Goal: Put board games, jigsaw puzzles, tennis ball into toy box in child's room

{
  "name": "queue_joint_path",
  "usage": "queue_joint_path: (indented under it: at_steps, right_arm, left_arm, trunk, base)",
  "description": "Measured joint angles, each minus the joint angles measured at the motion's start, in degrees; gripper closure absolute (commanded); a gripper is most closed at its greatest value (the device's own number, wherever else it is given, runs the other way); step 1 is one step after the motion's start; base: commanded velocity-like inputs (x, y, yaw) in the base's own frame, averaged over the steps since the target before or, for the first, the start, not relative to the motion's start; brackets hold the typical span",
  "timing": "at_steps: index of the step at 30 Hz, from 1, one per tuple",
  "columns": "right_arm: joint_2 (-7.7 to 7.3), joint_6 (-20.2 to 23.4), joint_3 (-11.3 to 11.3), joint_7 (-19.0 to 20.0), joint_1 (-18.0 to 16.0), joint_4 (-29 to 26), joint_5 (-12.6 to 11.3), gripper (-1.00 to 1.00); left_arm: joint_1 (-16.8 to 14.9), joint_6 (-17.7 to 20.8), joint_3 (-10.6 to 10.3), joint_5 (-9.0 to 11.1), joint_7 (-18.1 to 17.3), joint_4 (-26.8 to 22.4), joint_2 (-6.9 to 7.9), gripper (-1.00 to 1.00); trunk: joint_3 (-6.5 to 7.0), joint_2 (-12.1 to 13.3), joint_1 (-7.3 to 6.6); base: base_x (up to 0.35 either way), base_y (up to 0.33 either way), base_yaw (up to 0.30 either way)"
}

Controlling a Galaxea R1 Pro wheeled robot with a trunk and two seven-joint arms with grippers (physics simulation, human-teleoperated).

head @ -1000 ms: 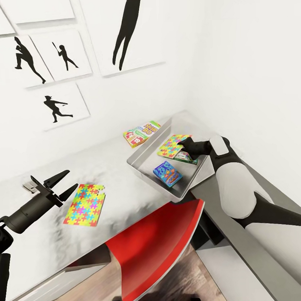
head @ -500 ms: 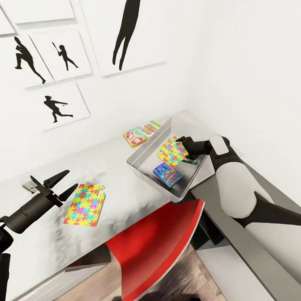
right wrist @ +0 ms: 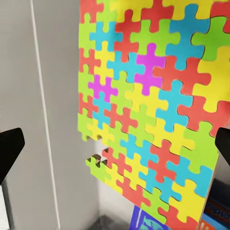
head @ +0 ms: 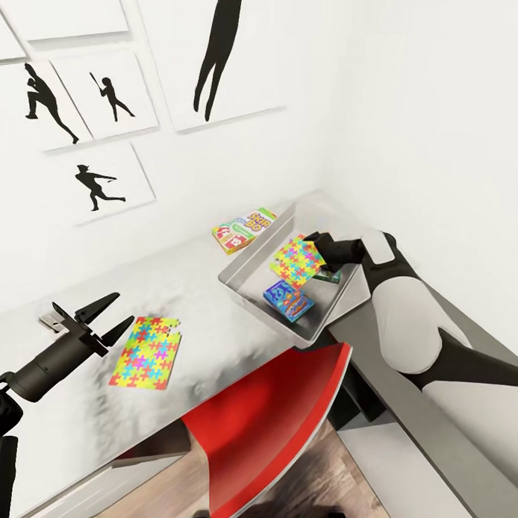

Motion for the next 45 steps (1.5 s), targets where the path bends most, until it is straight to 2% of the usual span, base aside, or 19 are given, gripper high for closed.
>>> queue_joint_path:
  at_steps: [17, 25, 27, 28, 30, 33, 35, 36, 38, 39, 41, 42, 45]
  right_arm:
    - [0.09, 0.01, -0.01, -0.35, -0.83, -0.46, 0.06, -1.00]
    - [0.29, 0.66, 0.26, -0.19, -0.57, -4.55, 0.09, -1.00]
    - [0.69, 1.67, 0.41, -0.11, -0.10, -8.08, 0.07, -1.00]
    - [0.69, 1.70, 0.41, -0.11, -0.09, -8.15, 0.09, -1.00]
    - [1.09, 4.22, 0.83, -0.01, 1.12, -12.29, 0.11, -1.00]
    - [1.22, 6.08, 1.16, 0.05, 2.17, -14.76, 0.10, -1.00]
    - [1.42, 9.79, 1.91, 0.45, 4.67, -20.21, 0.13, -1.00]
    - [1.43, 9.84, 1.92, 0.46, 4.71, -20.31, 0.07, -1.00]
    - [1.61, 12.63, 2.88, 1.55, 7.49, -26.44, 0.10, -1.00]
    - [1.62, 12.67, 2.90, 1.57, 7.54, -26.54, 0.05, -1.00]
    - [1.74, 14.45, 4.16, 3.21, 10.26, -32.44, 0.06, -1.00]
    - [1.75, 14.48, 4.18, 3.24, 10.30, -32.54, 0.04, -1.00]
    - [1.78, 15.46, 5.66, 4.83, 12.90, -37.60, 0.05, -1.00]
  left_arm:
    - [0.00, 0.00, 0.02, 0.01, -0.05, 0.00, 0.00, -1.00]
    - [-0.02, 0.00, 0.02, 0.06, -0.05, 0.00, 0.00, -1.00]
    - [-0.04, 0.00, 0.01, 0.08, -0.05, 0.00, 0.00, -1.00]
    - [-0.04, 0.00, 0.01, 0.07, -0.05, 0.00, 0.00, -1.00]
    - [-0.06, 0.00, -0.02, 0.08, -0.05, 0.00, 0.00, -1.00]
    - [-0.08, 0.00, -0.03, 0.08, -0.05, 0.00, 0.00, -1.00]
    - [-0.11, 0.02, -0.04, 0.09, -0.05, 0.00, 0.00, -1.00]
    - [-0.12, 0.02, -0.04, 0.08, -0.05, 0.00, 0.00, -1.00]
    - [-0.14, 0.03, -0.05, 0.12, -0.05, 0.00, 0.00, -1.00]
    - [-0.14, 0.03, -0.05, 0.12, -0.05, 0.00, 0.00, -1.00]
    - [-0.15, 0.03, -0.05, 0.20, -0.05, 0.00, 0.00, -1.00]
    - [-0.15, 0.04, -0.05, 0.20, -0.05, 0.00, 0.00, -1.00]
    - [-0.19, 0.05, -0.06, 0.28, -0.05, 0.00, 0.00, -1.00]
  trunk:
    - [0.00, 0.00, 0.00]
    - [0.00, 0.00, 0.00]
    - [0.00, 0.00, 0.00]
    - [0.00, 0.00, 0.00]
    - [0.00, 0.00, 0.00]
    - [0.00, 0.00, 0.00]
    - [0.00, 0.00, 0.00]
    - [0.00, 0.00, 0.00]
    - [0.00, 0.00, 0.00]
    - [0.00, 0.00, 0.00]
    - [0.00, 0.00, 0.00]
    - [0.00, 0.00, 0.00]
    - [0.00, 0.00, 0.00]
  base:
    - [0.000, 0.000, 0.000]
    - [0.000, 0.000, 0.000]
    - [0.000, 0.000, 0.000]
    - [0.000, 0.000, 0.000]
    - [0.000, 0.000, 0.000]
    - [0.000, 0.000, 0.000]
    - [0.000, 0.000, 0.000]
    - [0.000, 0.000, 0.000]
    - [0.000, 0.000, 0.000]
    - [0.000, 0.000, 0.000]
    - [0.000, 0.000, 0.000]
    - [0.000, 0.000, 0.000]
    - [0.000, 0.000, 0.000]
